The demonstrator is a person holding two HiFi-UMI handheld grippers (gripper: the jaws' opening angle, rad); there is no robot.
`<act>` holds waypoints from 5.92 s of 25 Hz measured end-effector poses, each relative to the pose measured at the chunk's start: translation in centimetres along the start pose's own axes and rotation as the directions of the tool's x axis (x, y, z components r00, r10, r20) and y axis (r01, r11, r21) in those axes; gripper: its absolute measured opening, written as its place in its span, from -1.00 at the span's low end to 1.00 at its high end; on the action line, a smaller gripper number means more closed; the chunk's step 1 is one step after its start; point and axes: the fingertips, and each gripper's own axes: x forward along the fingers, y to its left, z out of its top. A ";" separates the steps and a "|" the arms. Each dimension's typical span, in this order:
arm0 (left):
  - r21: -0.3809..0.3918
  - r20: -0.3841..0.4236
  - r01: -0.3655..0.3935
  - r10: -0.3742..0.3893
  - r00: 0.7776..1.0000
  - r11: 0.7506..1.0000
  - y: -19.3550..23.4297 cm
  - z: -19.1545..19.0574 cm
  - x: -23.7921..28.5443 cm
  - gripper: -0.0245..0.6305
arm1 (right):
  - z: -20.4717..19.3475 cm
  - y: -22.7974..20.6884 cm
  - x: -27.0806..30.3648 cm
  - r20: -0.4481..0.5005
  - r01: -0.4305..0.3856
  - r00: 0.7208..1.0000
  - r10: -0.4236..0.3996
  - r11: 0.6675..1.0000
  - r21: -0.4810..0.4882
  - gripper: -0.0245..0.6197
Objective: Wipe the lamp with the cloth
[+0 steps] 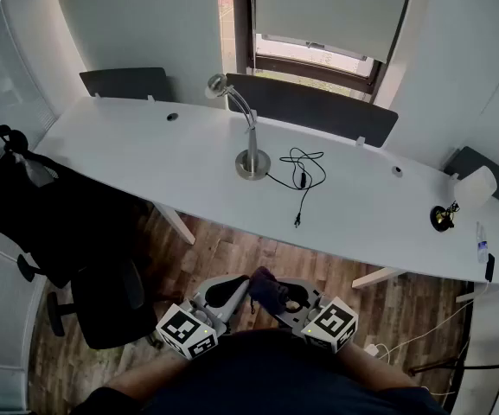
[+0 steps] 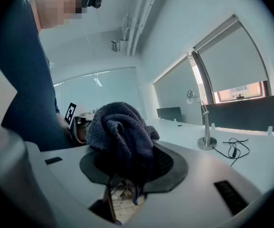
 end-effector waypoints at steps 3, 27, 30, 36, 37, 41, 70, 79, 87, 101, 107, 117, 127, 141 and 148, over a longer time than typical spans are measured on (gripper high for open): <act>0.005 -0.003 -0.001 0.001 1.000 1.000 -0.6 -0.2 -0.2 -0.91 | -0.3 0.4 -0.7 -0.007 0.001 1.000 -0.001 1.000 -0.005 -0.44; 0.006 -0.009 -0.050 0.050 0.999 0.999 4.2 0.2 3.3 -0.90 | 0.4 -5.4 1.8 0.010 -0.035 0.999 0.034 0.999 0.014 -0.43; 0.012 -0.006 -0.084 0.084 0.996 0.996 6.8 0.9 5.9 -0.91 | 1.3 -8.9 3.0 0.003 -0.068 0.998 0.068 0.998 0.005 -0.43; -0.003 -0.013 -0.148 0.148 0.989 0.989 11.9 2.0 12.6 -0.91 | 3.0 -17.1 4.8 -0.031 -0.123 0.992 0.122 0.992 -0.013 -0.43; -0.010 -0.014 -0.162 0.162 0.987 0.987 12.7 2.2 13.7 -0.91 | 3.3 -18.5 5.0 -0.037 -0.132 0.991 0.131 0.991 -0.009 -0.43; -0.035 -0.019 -0.213 0.213 0.977 0.976 15.4 2.9 17.7 -0.91 | 3.9 -23.1 5.5 -0.058 -0.171 0.984 0.171 0.985 0.002 -0.44; -0.029 -0.052 -0.035 0.033 0.998 0.999 29.1 6.4 20.4 -0.90 | 6.5 -30.9 15.7 -0.088 0.098 0.991 -0.098 0.995 -0.012 -0.43; -0.026 -0.076 -0.084 0.082 0.994 0.996 32.0 6.3 23.4 -0.90 | 6.1 -34.7 16.2 -0.105 0.084 0.991 -0.084 0.996 -0.003 -0.43; 0.005 -0.106 -0.150 0.149 0.983 0.989 34.8 5.9 26.7 -0.90 | 4.7 -38.8 16.0 -0.135 0.076 0.988 -0.077 0.997 -0.011 -0.43; 0.042 -0.177 -0.235 0.238 0.955 0.971 37.8 4.8 29.9 -0.74 | 2.3 -43.3 16.5 -0.185 0.056 0.981 -0.059 0.998 -0.021 -0.43; 0.042 -0.175 -0.257 0.260 0.950 0.966 38.9 5.2 30.4 -0.67 | 1.3 -44.8 17.8 -0.221 0.034 0.974 -0.048 0.997 -0.065 -0.43; 0.050 -0.158 -0.267 0.271 0.949 0.962 40.1 6.2 31.3 -0.67 | -1.2 -49.4 20.6 -0.325 0.005 0.943 -0.079 0.974 -0.225 -0.43; 0.050 -0.141 -0.268 0.272 0.952 0.962 40.6 7.3 31.6 -0.71 | -5.2 -53.1 24.8 -0.462 -0.124 0.883 -0.076 0.914 -0.387 -0.43; 0.011 -0.138 -0.258 0.257 0.957 0.966 40.6 7.1 31.7 -0.75 | -10.8 -54.7 28.7 -0.631 -0.391 0.771 -0.082 0.721 -0.572 -0.43; 0.005 -0.137 -0.259 0.257 0.957 0.966 40.6 6.9 31.6 -0.76 | -12.5 -52.8 27.8 -0.672 -0.412 0.734 -0.099 0.722 -0.556 -0.43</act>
